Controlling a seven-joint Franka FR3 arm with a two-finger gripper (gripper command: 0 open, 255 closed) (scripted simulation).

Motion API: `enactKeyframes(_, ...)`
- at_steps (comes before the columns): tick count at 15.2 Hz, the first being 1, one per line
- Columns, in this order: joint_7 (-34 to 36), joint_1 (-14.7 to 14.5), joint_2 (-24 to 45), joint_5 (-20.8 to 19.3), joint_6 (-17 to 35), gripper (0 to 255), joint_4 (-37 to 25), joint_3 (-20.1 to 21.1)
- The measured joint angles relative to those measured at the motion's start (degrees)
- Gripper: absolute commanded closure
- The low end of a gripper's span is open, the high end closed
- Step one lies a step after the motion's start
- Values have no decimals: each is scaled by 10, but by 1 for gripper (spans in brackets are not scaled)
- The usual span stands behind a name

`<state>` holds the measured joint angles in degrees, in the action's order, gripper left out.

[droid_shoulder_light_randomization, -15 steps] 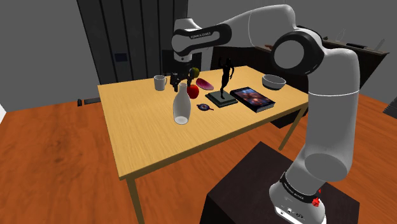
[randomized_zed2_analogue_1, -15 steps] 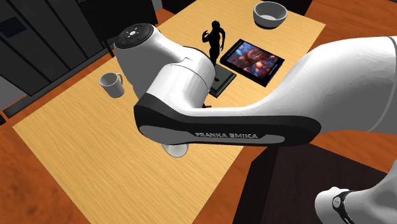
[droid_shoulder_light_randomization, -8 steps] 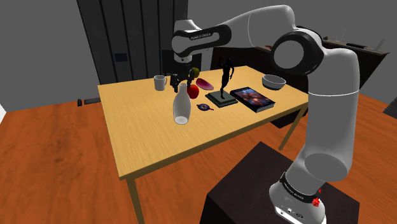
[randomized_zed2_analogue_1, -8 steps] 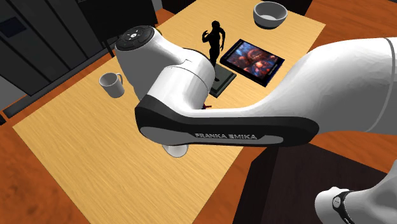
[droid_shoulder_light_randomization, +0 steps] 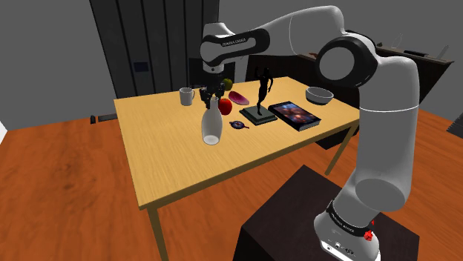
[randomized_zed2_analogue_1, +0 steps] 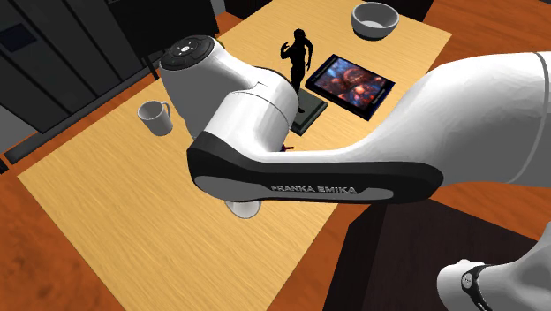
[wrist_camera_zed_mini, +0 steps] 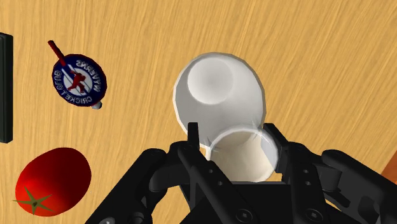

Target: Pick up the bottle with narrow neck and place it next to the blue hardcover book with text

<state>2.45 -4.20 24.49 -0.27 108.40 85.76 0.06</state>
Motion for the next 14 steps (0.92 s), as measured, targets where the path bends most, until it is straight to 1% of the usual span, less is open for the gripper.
enactKeyframes(2,0,0,0,0,0,255,0,0)
enactKeyframes(5,0,0,-1,0,-14,255,-12,0)
enactKeyframes(14,0,0,-9,0,-79,255,-70,0)
